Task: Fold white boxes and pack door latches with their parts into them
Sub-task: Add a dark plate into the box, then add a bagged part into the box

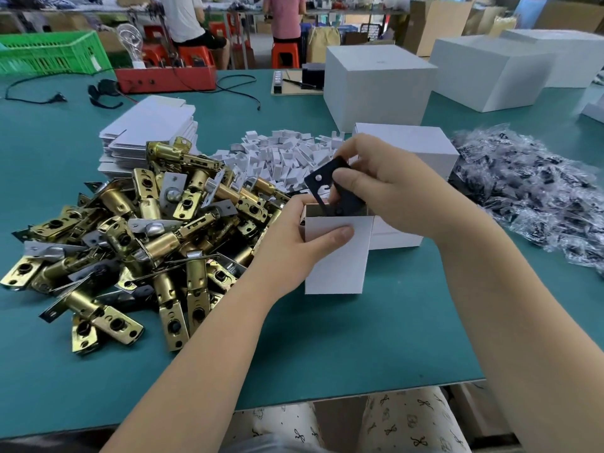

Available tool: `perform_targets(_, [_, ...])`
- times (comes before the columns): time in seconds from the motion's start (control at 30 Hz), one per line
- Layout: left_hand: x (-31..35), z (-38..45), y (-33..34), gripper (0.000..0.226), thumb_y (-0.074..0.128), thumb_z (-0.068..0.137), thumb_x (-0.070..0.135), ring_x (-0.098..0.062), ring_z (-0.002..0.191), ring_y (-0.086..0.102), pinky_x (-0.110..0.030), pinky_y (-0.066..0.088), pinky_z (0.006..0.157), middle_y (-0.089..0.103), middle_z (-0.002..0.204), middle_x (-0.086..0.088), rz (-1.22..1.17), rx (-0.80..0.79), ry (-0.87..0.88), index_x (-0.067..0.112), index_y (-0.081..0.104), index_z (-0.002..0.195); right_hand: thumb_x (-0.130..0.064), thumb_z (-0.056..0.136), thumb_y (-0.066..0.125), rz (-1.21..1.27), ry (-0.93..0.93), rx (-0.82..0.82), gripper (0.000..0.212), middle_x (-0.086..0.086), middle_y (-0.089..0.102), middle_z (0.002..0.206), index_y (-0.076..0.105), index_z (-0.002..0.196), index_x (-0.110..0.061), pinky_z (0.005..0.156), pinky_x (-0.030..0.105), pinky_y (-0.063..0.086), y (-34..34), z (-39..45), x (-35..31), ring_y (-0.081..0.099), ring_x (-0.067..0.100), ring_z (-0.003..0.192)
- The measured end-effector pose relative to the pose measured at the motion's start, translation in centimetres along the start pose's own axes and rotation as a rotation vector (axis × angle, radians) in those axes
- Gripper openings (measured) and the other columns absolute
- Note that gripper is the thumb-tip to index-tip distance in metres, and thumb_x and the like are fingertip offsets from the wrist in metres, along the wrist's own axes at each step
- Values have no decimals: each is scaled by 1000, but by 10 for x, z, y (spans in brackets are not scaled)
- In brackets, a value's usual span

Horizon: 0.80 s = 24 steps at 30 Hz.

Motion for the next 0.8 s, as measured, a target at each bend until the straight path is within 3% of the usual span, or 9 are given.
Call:
perform_targets(0.13, [-1,2,-1,38,78,82,32,0,82,67,-14,50,65,71,90,16,-1,-9,10,26,57,113,-20,101,46,-23,-6,-66,19,-2,70,93,64,104,-23,86,41,50,6,0,2,63,18,90])
perform_targets(0.2, [-3,2,-1,37,76,85,31,0,79,66,-14,49,64,71,87,16,6,-11,6,27,56,115,-22,101,45,-126,0,-122,22,-5,68,97,66,106,-28,90,35,48,8,0,4,60,12,92])
perform_targets(0.3, [-4,2,-1,34,73,87,30,8,63,59,-5,41,55,64,70,25,37,-23,12,26,54,115,-27,100,44,-316,19,-193,23,-10,62,83,65,108,-31,66,12,39,8,-1,5,51,-7,71])
perform_targets(0.33, [-4,1,-1,34,72,87,31,9,59,56,-4,39,53,60,64,27,61,-24,17,26,53,115,-28,101,43,-365,21,-214,23,-11,58,78,65,109,-30,61,11,36,9,-2,4,49,-8,68])
perform_targets(0.4, [-4,1,-1,33,72,87,35,6,53,48,-4,35,51,53,56,27,106,-16,25,28,54,114,-29,101,42,-444,11,-253,24,-10,55,79,64,110,-26,67,17,39,12,-3,2,51,1,75])
perform_targets(0.5, [-2,0,-2,33,73,85,40,6,57,51,-6,38,53,58,62,24,107,-7,22,31,55,112,-35,100,41,-478,-18,-234,24,-12,51,79,61,104,-22,64,23,38,14,-5,0,49,7,75])
perform_targets(0.6, [0,1,-1,40,75,79,47,3,69,60,-10,44,59,68,79,18,79,-8,10,32,55,111,-36,99,44,-441,-57,-162,21,-13,52,72,62,99,-24,53,19,32,11,-8,1,47,0,64])
perform_targets(0.7, [-1,1,-1,44,75,75,48,-3,81,66,-15,48,65,71,92,12,88,4,21,33,56,112,-27,96,53,-312,-175,-15,20,-4,61,69,68,91,-15,61,24,42,6,-15,4,53,10,66])
perform_targets(0.8, [-1,0,-1,44,76,72,47,-3,84,69,-16,52,67,72,93,16,81,8,25,37,54,109,-23,90,55,3,-271,450,21,-2,61,62,68,79,-12,60,24,44,-15,-31,16,56,11,59])
Point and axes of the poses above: each hand's wrist, its own z-axis towards the middle knuckle, its own y-axis out of the palm, x = y × z, the point moved 4 cm from there along z, towards the middle knuckle
